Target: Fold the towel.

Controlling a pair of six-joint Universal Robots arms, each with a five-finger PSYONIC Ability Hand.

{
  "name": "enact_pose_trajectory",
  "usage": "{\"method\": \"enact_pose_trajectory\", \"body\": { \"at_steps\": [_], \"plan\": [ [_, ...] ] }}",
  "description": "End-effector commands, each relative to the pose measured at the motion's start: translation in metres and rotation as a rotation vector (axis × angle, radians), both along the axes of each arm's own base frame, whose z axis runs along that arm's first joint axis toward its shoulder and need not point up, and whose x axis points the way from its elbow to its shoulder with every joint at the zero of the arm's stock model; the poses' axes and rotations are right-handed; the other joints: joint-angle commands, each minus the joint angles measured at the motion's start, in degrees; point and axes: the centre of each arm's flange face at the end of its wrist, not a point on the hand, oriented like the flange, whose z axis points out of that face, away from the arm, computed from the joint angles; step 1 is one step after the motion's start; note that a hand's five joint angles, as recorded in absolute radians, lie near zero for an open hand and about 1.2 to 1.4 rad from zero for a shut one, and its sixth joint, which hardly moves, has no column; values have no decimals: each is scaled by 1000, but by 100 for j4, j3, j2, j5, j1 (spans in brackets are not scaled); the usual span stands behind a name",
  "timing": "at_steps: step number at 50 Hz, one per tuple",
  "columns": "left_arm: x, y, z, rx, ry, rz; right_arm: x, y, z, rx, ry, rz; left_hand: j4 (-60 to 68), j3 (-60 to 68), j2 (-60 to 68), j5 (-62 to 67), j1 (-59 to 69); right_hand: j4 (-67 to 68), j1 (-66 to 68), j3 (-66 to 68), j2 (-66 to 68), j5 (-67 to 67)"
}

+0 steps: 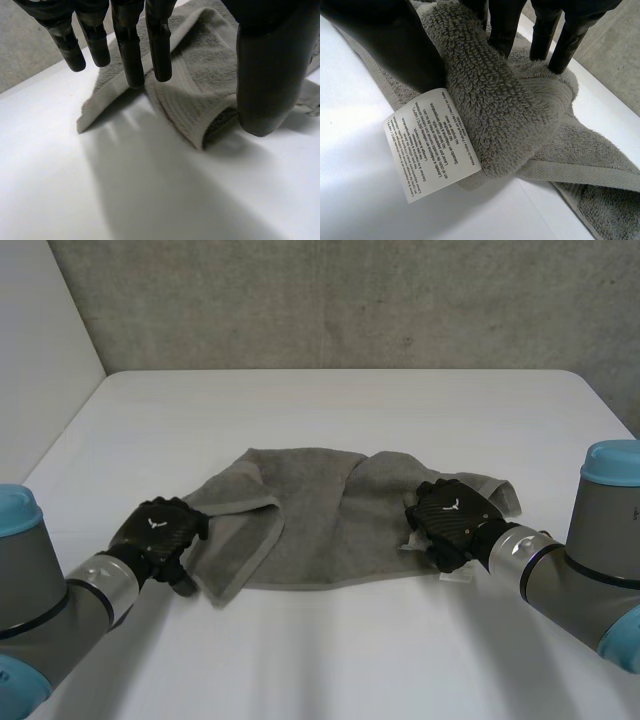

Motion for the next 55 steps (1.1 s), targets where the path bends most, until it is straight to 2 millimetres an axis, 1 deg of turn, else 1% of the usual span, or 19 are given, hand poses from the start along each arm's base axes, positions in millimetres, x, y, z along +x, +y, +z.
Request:
{"method": "enact_pose_trajectory", "body": {
  "at_steps": [1, 8, 16, 18, 24, 29, 38, 47, 51, 52, 53, 54, 55],
  "plan": [
    [1, -5, 0, -21, 5, 7, 0, 0, 0, 1, 0, 0, -318, -283, -113, 35, -214, -303, 692, -27, 611, 466],
    [-1, -8, -4, -33, 7, 4, 0, 0, -1, 2, 1, 0, -318, -283, -96, 51, -197, -303, 692, -27, 611, 466],
    [-5, -9, -15, -14, 1, -10, -1, -1, -1, 0, 2, -4, -318, -283, 22, 169, -79, -303, 692, -27, 611, 466],
    [-6, -10, -18, -7, -1, -12, 0, 0, -1, 2, 1, 0, -318, -283, 256, 403, 155, -303, 692, -27, 611, 466],
    [-7, -12, -17, -16, 1, -12, -1, -1, -3, 6, 3, -4, -318, -283, 678, 825, 577, -303, 692, -27, 611, 466],
    [-7, -14, -15, -26, 5, -12, 0, -1, -4, 11, 5, -4, -318, -283, 1517, 1665, 1416, -303, 692, -27, 611, 466],
    [-8, -18, -12, -39, 8, -10, -1, -1, -5, 12, 5, -4, -318, -283, 1570, 1717, 1468, -303, 692, -27, 611, 466],
    [-8, -17, -19, -16, 4, -14, 0, -1, -5, 12, 5, -4, -318, -283, 1435, 1582, 1334, -303, 692, -27, 611, 466],
    [-9, -19, -17, -26, 5, -14, 0, -1, -6, 16, 7, -4, -318, -283, 1536, 1683, 1435, -303, 692, -27, 611, 466],
    [-9, -20, -16, -29, 6, -14, 0, -1, -6, 16, 7, -4, -318, -283, 1686, 1833, 1585, -303, 692, -27, 611, 466],
    [-10, -21, -15, -36, 8, -16, 0, -2, -6, 15, 6, -4, -318, -283, 2686, 2834, 2585, -303, 692, -27, 611, 466],
    [-10, -21, -15, -36, 8, -16, 0, -2, -5, 13, 4, -3, -318, -283, 2696, 2844, 2595, -303, 692, -27, 611, 466],
    [-10, -23, -13, -42, 8, -15, 0, -2, -5, 13, 4, -3, -318, -283, 3629, 3776, 3528, -303, 692, -27, 611, 466]
  ]
}}
